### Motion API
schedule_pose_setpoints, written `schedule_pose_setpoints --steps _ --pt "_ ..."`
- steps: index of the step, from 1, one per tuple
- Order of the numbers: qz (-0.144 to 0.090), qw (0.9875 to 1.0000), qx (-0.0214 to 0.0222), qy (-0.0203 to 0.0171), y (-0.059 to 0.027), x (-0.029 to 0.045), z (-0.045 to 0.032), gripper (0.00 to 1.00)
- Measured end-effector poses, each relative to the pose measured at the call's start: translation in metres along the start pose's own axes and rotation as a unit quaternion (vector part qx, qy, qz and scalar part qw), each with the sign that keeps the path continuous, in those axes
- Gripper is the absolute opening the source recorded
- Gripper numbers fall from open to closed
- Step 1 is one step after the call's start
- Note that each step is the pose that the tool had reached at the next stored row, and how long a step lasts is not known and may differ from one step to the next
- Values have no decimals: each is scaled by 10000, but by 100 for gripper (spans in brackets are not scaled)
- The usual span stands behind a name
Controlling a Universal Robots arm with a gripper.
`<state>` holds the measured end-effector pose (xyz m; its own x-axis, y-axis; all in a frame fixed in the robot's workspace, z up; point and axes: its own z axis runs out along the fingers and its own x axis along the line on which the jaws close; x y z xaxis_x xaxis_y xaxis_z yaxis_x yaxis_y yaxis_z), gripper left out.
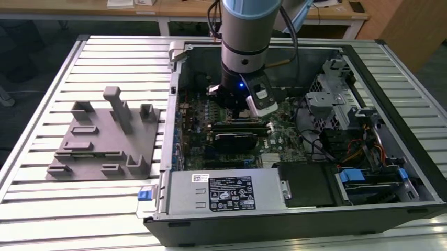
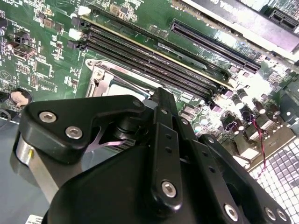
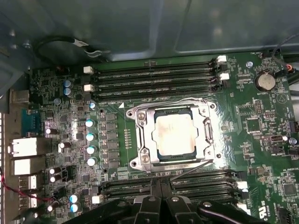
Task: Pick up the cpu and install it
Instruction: 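Install the second cpu locking lever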
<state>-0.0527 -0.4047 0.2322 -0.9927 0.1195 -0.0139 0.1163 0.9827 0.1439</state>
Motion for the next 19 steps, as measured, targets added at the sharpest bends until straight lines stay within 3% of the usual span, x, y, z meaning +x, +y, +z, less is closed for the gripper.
schedule_pose_setpoints --steps 4,19 --pt "3 9999 -104 12 -29 7 24 11" --pt "10 9995 -311 36 -102 56 83 11"
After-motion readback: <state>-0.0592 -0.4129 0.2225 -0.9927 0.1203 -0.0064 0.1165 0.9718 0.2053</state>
